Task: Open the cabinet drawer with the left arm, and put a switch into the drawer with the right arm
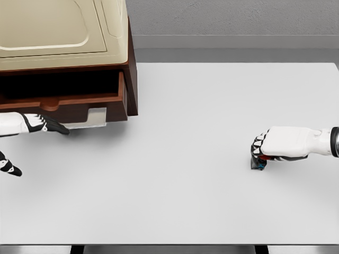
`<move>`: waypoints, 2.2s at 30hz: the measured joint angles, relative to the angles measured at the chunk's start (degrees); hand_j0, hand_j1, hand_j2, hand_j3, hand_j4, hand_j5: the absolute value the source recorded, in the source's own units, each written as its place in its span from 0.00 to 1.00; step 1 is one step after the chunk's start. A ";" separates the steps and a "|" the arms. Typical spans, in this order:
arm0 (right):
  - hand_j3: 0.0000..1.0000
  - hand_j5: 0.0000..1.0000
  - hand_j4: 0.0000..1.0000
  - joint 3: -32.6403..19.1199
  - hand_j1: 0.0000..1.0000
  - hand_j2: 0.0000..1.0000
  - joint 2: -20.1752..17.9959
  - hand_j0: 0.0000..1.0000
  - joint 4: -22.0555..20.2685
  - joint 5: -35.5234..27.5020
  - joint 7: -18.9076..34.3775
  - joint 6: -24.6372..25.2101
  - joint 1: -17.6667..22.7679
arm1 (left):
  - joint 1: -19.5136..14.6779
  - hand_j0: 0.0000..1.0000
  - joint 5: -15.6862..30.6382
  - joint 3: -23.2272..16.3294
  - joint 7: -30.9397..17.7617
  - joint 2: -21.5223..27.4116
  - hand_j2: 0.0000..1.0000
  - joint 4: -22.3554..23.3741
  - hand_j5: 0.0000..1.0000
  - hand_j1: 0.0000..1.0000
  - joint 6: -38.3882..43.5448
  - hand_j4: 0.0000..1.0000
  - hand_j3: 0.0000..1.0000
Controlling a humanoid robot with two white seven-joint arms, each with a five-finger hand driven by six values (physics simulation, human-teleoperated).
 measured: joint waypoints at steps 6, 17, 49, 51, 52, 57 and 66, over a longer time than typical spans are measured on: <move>0.42 0.42 0.42 -0.35 0.42 0.42 1.04 0.42 1.22 0.48 0.10 -0.20 -0.44 | -1.62 1.00 0.00 0.10 -0.01 -0.83 1.00 -0.06 1.00 1.00 -0.01 1.00 1.00; 0.43 0.43 0.43 -5.06 0.43 0.43 4.02 0.43 2.92 0.10 0.14 -0.28 -0.53 | -12.18 1.00 1.33 -0.10 -0.01 0.16 1.00 -0.02 1.00 1.00 -0.01 1.00 1.00; 0.44 0.44 0.44 -1.99 0.44 0.44 18.52 0.44 5.26 -1.85 0.17 -0.28 -20.57 | -12.17 1.00 13.28 -8.38 -0.02 10.86 1.00 5.99 1.00 1.00 -0.04 1.00 1.00; 0.44 0.44 0.44 -1.30 0.44 0.44 19.40 0.44 5.34 -1.83 0.19 -0.31 -21.70 | -12.16 1.00 13.24 -8.38 -0.02 10.79 1.00 5.99 1.00 1.00 -0.04 1.00 1.00; 0.44 0.44 0.44 -0.73 0.44 0.44 19.81 0.44 5.37 -1.87 0.15 -0.25 -22.94 | -12.09 1.00 13.26 -8.38 -0.02 10.76 1.00 5.98 1.00 1.00 -0.03 1.00 1.00; 0.44 0.44 0.44 1.63 0.44 0.44 22.28 0.44 5.46 -1.84 0.17 -0.26 -26.01 | -12.07 1.00 13.19 -8.39 -0.01 10.63 1.00 5.92 1.00 1.00 -0.03 1.00 1.00; 0.44 0.44 0.44 5.90 0.44 0.44 27.05 0.44 6.29 -1.88 0.17 -0.29 -31.64 | -12.07 1.00 12.98 -8.41 -0.02 10.44 1.00 5.73 1.00 1.00 -0.04 1.00 1.00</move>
